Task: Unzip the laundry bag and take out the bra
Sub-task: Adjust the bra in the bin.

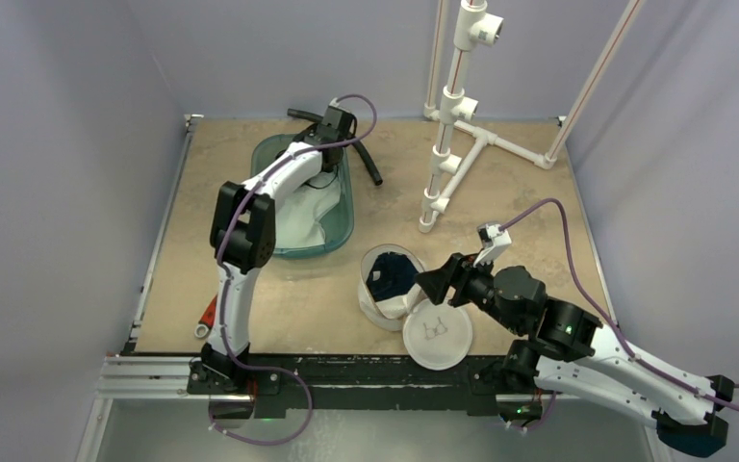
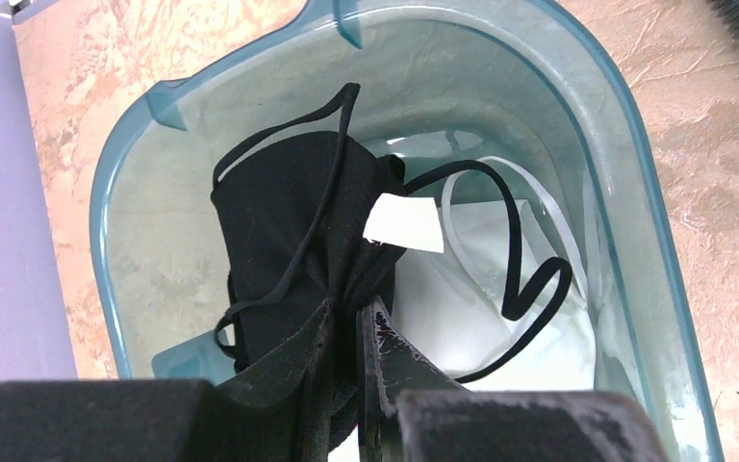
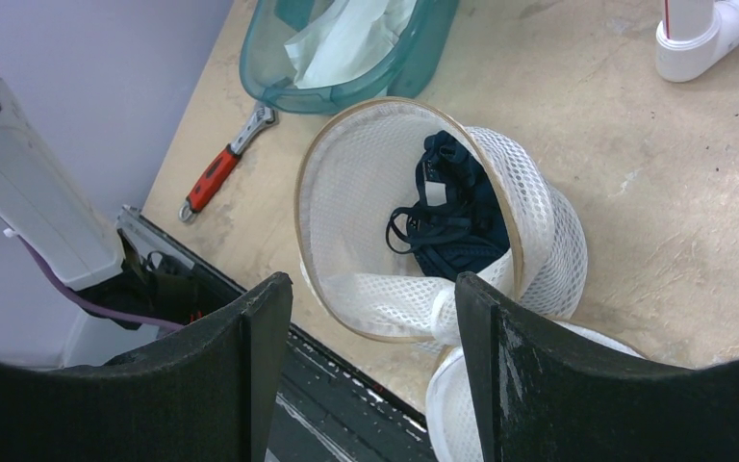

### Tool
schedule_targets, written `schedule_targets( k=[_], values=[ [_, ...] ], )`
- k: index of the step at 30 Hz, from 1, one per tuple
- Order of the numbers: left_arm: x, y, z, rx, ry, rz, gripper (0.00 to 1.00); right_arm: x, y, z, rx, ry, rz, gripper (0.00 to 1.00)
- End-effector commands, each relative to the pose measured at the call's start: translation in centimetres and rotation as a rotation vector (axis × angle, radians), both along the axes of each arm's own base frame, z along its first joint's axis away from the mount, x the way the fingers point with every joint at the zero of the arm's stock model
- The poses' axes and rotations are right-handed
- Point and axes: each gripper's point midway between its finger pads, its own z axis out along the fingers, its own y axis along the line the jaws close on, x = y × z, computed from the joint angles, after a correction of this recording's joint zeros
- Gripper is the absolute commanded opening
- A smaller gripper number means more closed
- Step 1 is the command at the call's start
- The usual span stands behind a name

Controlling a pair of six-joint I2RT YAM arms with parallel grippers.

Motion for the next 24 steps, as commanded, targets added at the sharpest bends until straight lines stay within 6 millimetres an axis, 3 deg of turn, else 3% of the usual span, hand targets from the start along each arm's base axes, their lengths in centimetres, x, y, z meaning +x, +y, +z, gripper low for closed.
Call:
schedule_targets(
  k=[1,6,9,11,18,24],
  values=[
    [0.7,0.5,6.4,-0.073,-0.167,0.048,0.09,0.3,-0.4,0.1,0.001,-0.013,-0.023,0.66],
    [0.2,1.0,9.6,-0.121,-0.266,0.1,0.0,0.4,-0.4,0.0,0.001,-0.013,-0.025,0.66],
    [-0.1,0.8,10.3,-0.149,-0.28,0.09,0.12,0.4,-0.4,0.1,0.003,-0.014,-0.024,0.66],
    [-0.3,0.7,10.0,-0.154,-0.268,0.078,0.25,0.4,-0.4,0.1,0.004,-0.015,-0.026,0.66],
    [-1.0,0.8,7.8,-0.144,-0.216,0.068,0.42,0.3,-0.4,0.1,0.007,-0.015,-0.024,0.66],
    [-1.2,1.5,7.6,-0.128,-0.222,0.081,0.45,0.4,-0.4,0.0,0.002,-0.014,-0.024,0.66]
  ],
)
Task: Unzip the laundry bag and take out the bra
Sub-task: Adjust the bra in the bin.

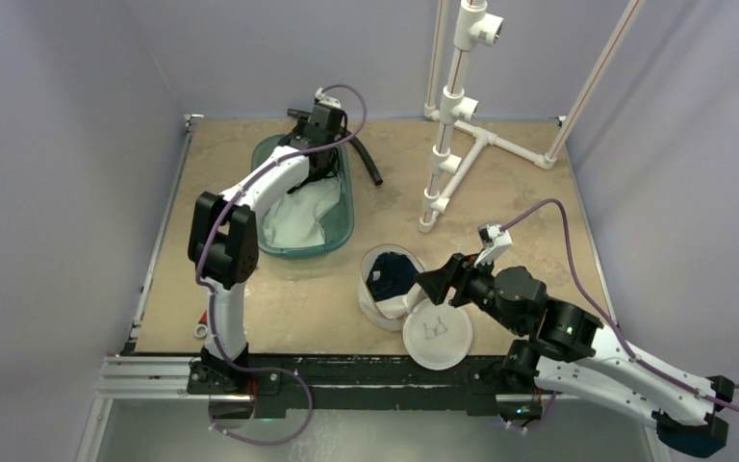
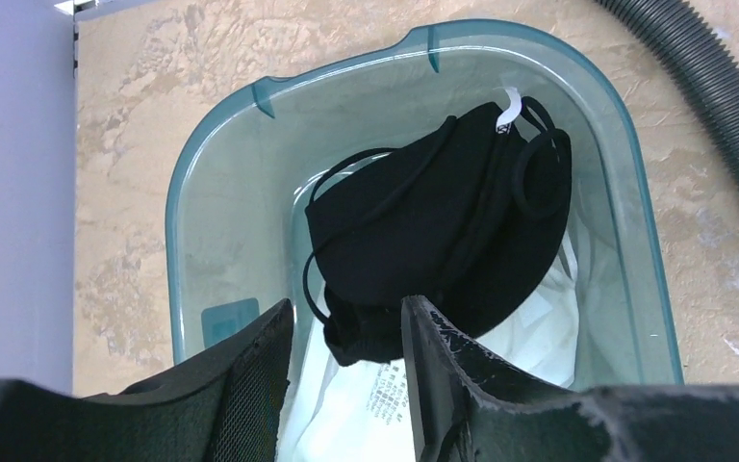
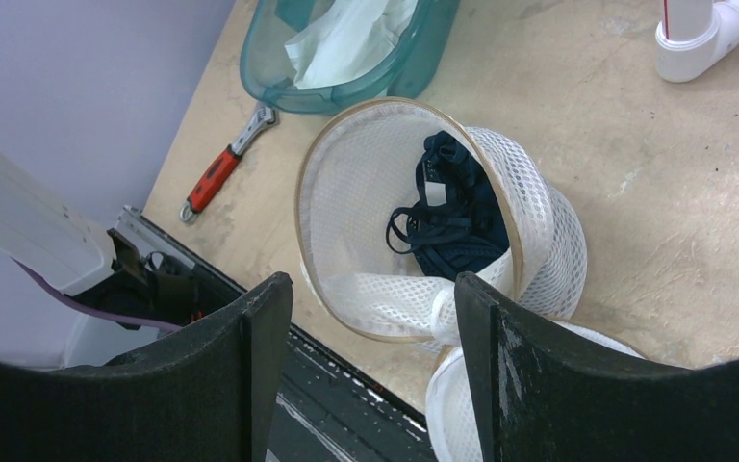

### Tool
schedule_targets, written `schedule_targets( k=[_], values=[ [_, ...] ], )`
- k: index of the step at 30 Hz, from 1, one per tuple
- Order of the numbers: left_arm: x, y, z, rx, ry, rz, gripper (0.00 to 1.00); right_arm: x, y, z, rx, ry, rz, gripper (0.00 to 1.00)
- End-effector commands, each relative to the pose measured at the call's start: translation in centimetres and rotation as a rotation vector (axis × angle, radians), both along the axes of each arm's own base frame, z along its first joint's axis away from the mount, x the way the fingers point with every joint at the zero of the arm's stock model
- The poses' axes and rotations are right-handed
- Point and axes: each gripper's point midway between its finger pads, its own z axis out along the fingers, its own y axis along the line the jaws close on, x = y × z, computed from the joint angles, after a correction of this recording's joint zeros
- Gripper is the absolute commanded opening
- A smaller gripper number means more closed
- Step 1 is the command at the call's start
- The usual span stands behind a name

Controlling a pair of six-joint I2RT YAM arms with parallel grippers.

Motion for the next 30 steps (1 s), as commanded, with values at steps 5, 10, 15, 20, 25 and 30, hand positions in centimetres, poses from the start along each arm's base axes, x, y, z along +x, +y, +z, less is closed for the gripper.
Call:
schedule_targets(
  k=[5,10,15,20,25,30],
  values=[
    [1.1,0.4,1.5,-0.081,-0.047,0.015,0.49,0.4,-0.2,-0.2,-0.005,-0.008,-0.021,0.66],
    [0.7,-0.7,1.9,-0.173,-0.052,-0.007,0.6,0.5,-0.1,-0.3,-0.01,-0.009,-0.023,0.66],
    [0.4,-1.2,1.6,-0.377,-0.065,0.086,0.67,0.6,0.0,-0.5,-0.021,-0.008,-0.022,0.66],
    [0.3,-0.5,1.0,-0.55,-0.138,0.318,0.68,0.5,-0.1,-0.3,-0.012,-0.012,-0.023,0.66],
    [-0.3,0.5,-0.3,-0.624,-0.173,0.497,0.67,0.4,-0.2,-0.2,-0.005,-0.013,-0.022,0.66],
    [0.2,0.8,-1.0,-0.642,-0.172,0.553,0.6,0.4,-0.4,0.0,0.004,-0.016,-0.023,0.66]
  ],
)
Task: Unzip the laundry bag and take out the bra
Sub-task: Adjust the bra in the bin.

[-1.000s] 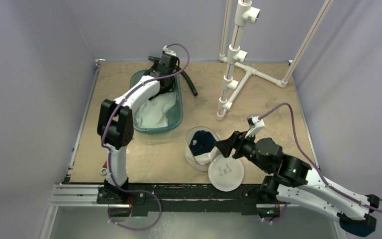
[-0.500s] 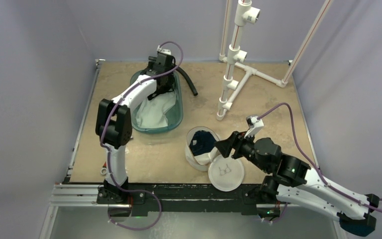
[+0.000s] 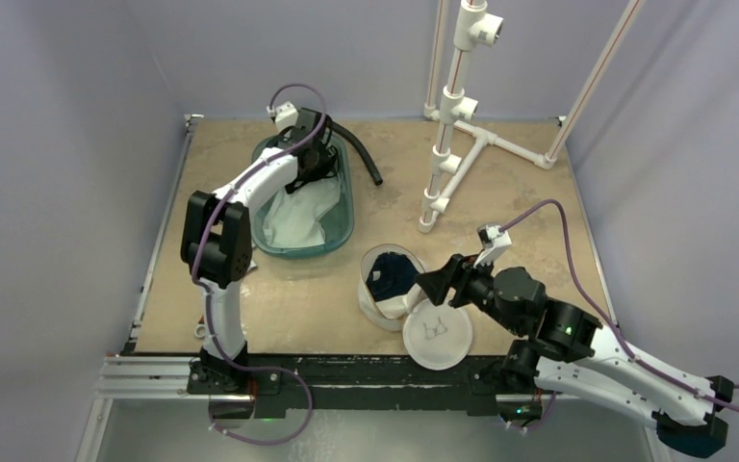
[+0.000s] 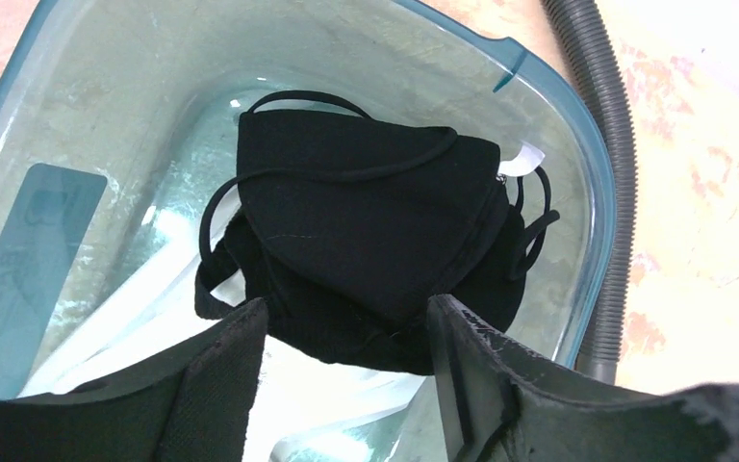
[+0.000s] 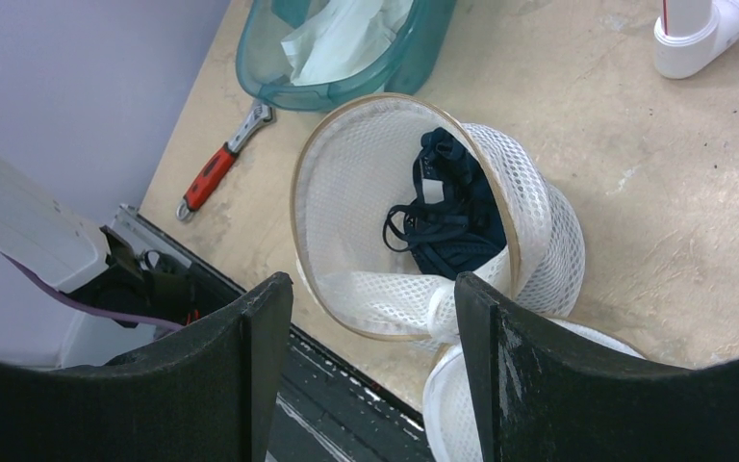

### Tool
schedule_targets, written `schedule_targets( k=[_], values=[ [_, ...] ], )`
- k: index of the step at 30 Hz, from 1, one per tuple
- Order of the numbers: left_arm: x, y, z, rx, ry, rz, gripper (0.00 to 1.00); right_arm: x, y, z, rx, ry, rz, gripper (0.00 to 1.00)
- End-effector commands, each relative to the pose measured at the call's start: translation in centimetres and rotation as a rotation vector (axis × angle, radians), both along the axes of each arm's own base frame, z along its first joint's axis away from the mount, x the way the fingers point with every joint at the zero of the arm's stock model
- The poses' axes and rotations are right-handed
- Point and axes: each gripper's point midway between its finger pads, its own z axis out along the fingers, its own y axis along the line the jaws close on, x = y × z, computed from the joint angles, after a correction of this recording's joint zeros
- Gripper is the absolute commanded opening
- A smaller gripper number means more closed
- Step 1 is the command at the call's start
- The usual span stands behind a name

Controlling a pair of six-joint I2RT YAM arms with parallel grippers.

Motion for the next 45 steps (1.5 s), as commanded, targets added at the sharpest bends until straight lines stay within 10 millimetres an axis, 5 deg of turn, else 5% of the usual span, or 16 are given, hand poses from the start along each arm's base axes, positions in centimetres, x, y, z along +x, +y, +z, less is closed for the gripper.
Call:
schedule_targets(
  k=[1,10,14,15,23,32,36,39,45],
  values=[
    [0.9,0.5,1.8,-0.068,-0.054,0.107,0.58,0.4,-0.4,0.3,0.011,-0.02,-0.023,0.66],
    [0.5,0.4,-0.6,-0.035,0.022,0.033,0.33,0.4,-0.3,0.3,0.012,-0.025,-0.024,0.66],
    [0.3,0.5,-0.4,-0.02,0.034,-0.004,0.0,0.4,-0.4,0.4,0.014,-0.025,-0.024,0.66],
    [0.2,0.6,0.1,-0.014,0.027,-0.006,0.0,0.4,-0.4,0.4,0.017,-0.025,-0.024,0.66],
    [-0.8,2.4,9.7,0.091,-0.148,-0.082,0.0,0.3,-0.5,0.8,0.031,-0.032,-0.024,0.66],
    [-5.9,6.2,19.8,0.293,-0.323,-0.14,0.0,0.3,-0.5,0.8,0.035,-0.037,-0.02,0.66],
    [-7.6,5.9,22.2,0.327,-0.352,-0.223,0.0,0.3,-0.4,0.8,0.032,-0.037,-0.019,0.66],
    [-7.6,4.3,20.0,0.315,-0.295,-0.341,0.0,0.3,-0.5,0.8,0.035,-0.038,-0.02,0.66],
    [-6.7,1.4,10.4,0.299,-0.067,-0.546,0.0,0.3,-0.7,1.0,0.043,-0.039,-0.029,0.65]
  ],
)
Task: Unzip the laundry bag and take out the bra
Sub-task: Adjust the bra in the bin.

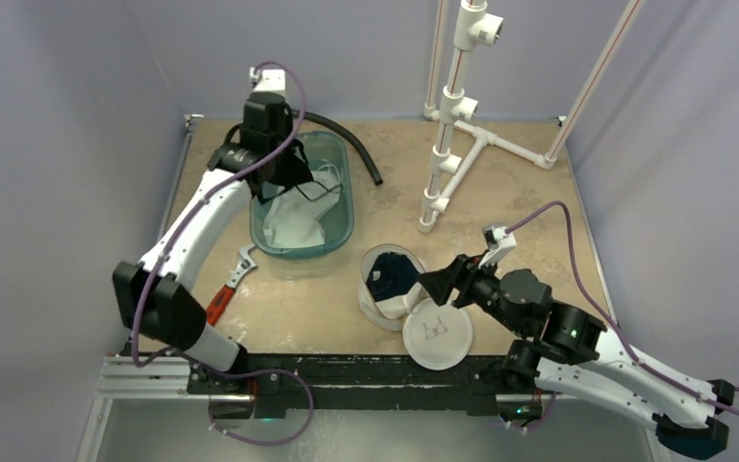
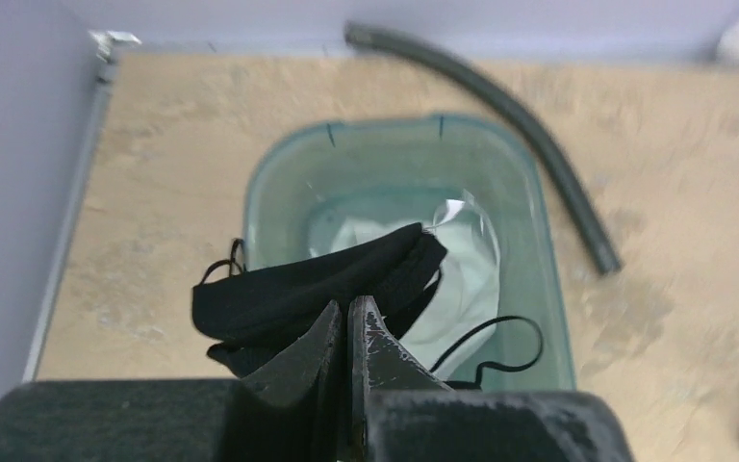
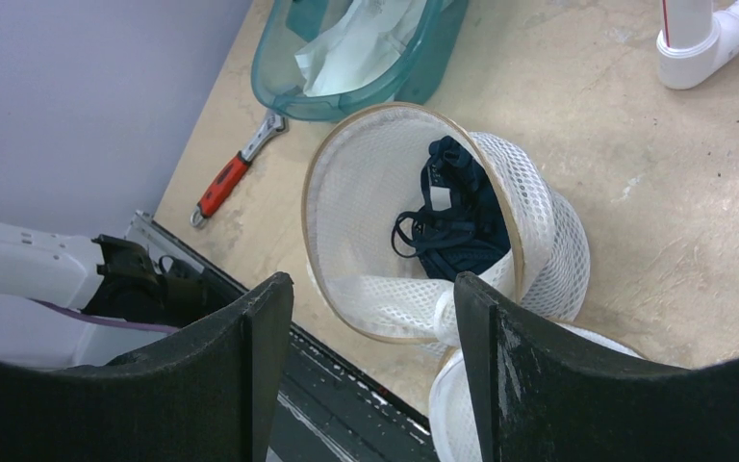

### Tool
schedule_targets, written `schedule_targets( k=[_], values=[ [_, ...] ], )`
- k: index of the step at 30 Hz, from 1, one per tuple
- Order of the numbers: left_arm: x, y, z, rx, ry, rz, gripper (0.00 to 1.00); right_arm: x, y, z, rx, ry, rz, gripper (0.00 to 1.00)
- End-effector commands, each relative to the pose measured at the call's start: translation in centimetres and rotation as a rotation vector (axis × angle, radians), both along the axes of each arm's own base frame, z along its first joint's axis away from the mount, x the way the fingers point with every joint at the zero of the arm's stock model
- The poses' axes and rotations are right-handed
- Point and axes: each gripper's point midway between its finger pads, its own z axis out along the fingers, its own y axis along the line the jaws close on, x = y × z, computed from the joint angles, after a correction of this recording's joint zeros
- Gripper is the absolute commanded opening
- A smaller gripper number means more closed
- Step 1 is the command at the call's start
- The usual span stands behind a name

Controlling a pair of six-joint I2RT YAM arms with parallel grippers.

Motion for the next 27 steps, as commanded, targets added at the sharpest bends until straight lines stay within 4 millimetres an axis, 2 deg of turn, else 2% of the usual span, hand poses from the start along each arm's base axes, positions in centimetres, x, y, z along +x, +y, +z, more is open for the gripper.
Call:
schedule_targets(
  k=[1,5,10,16,22,24,27],
  values=[
    [0.3,-2.9,-9.4,0.073,0.249,-0.187,0.0,0.5,-0.4,0.3,0.014,-0.02,-0.03,0.65],
    [1.0,-3.3,-12.4,0.093,0.299,-0.208,0.0,0.5,-0.3,0.2,0.008,-0.016,-0.03,0.66],
    [2.4,-3.3,-13.7,0.112,0.299,-0.187,0.0,0.5,-0.3,0.0,0.005,-0.015,-0.027,0.66],
    [4.4,-3.9,-14.0,0.077,0.234,-0.149,0.0,0.5,-0.2,-0.2,-0.002,-0.011,-0.028,0.66],
    [6.7,-3.1,-12.3,0.068,0.108,-0.055,0.0,0.6,-0.1,-0.4,-0.011,-0.005,-0.028,0.66],
    [7.5,-3.2,-12.3,0.076,0.089,-0.051,0.05,0.6,-0.1,-0.4,-0.013,-0.003,-0.029,0.66],
    [8.7,-3.3,-13.6,0.094,0.116,-0.036,0.16,0.6,-0.1,-0.6,-0.022,0.0,-0.03,0.66]
  ],
)
